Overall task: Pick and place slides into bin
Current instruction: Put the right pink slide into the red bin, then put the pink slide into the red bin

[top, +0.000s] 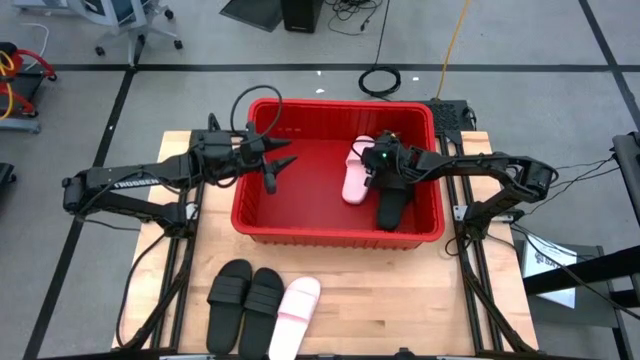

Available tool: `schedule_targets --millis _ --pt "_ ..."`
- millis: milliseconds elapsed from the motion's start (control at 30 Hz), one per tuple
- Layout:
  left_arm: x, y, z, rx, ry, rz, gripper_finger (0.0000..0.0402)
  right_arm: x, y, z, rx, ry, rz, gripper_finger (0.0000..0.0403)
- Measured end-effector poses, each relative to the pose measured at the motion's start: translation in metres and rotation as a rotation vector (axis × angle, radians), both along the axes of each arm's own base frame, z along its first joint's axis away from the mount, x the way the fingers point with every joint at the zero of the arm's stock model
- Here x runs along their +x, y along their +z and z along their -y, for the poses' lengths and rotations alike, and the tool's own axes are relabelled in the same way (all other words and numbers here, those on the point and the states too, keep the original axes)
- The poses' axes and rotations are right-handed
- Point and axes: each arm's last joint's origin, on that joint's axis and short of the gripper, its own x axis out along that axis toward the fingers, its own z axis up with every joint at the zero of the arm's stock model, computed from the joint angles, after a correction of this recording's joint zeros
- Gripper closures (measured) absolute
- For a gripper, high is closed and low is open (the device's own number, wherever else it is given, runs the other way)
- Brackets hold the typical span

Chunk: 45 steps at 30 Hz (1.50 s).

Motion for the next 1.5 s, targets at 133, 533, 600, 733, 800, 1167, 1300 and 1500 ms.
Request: schedule_targets --millis 133,533,600,733,800,1167,1300,1500 --pt "0.000 0.000 0.001 0.003 -0.003 -0.002 0.0199 -0.002 -0.002 -0.001 -0.002 -0.014 -0.040 0.0239" --pt "0.000 -0.001 0.001 0.009 -0.003 -0.010 0.0199 -0.007 -0.007 -0.002 -0.005 -0.062 -0.124 0.0244" --pt "0.000 -0.001 0.001 0.011 -0.003 -0.011 0.0199 -0.007 -0.006 -0.003 0.025 -0.026 -0.105 0.0245" --pt "0.000 -0.001 0.001 0.011 -0.003 -0.011 0.0199 -0.006 -0.002 -0.008 0.069 0.044 -0.061 0.0243" --pt "0.000 -0.001 0.001 0.011 -0.003 -0.011 0.0199 -0.006 0.002 -0.011 0.067 0.054 -0.057 0.0241" --pt "0.000 0.000 0.000 0.009 -0.001 -0.009 0.0199 -0.015 0.035 -0.020 0.028 0.048 0.079 0.0252" --pt "-0.002 0.001 0.001 0.010 -0.001 -0.005 0.0199 -0.020 0.047 -0.023 0.032 0.057 0.144 0.0252" --pt "-0.013 0.008 0.007 0.009 -0.015 0.015 0.0199 -0.024 0.065 -0.031 0.105 0.139 0.292 0.0254"
